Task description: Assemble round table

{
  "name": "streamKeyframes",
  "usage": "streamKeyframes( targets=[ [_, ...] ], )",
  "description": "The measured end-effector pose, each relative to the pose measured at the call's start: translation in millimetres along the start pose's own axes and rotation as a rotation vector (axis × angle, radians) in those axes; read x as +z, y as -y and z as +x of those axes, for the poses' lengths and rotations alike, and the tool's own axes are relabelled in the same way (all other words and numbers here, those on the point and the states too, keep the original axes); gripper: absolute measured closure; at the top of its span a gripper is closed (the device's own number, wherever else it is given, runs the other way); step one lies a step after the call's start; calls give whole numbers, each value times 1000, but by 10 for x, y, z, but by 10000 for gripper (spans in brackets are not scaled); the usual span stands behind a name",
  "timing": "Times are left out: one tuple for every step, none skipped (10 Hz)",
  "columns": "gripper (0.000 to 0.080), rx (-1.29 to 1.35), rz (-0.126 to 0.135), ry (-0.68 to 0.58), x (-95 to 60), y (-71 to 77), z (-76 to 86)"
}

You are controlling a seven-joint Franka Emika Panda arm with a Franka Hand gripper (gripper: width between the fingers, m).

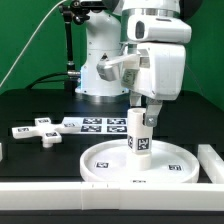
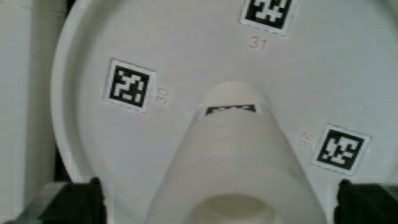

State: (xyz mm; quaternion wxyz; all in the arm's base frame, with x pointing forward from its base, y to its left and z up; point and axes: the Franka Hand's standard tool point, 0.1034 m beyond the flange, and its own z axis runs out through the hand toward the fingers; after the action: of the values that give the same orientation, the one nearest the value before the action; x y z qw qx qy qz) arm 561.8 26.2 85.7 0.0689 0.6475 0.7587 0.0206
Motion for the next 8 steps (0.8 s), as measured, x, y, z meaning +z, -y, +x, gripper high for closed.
streamKeyframes(
  targets=[
    [278,5,1,0,5,5,-13],
    [278,10,2,1,10,11,-38],
    [385,13,3,1,8,13,-39],
    [385,13,3,1,8,13,-40],
    [385,32,3,1,8,15,-39],
    [385,50,4,1,8,16,-40],
    [385,53,4,1,8,17,-39],
    [385,230,7,-6,8,28,-15]
  ],
)
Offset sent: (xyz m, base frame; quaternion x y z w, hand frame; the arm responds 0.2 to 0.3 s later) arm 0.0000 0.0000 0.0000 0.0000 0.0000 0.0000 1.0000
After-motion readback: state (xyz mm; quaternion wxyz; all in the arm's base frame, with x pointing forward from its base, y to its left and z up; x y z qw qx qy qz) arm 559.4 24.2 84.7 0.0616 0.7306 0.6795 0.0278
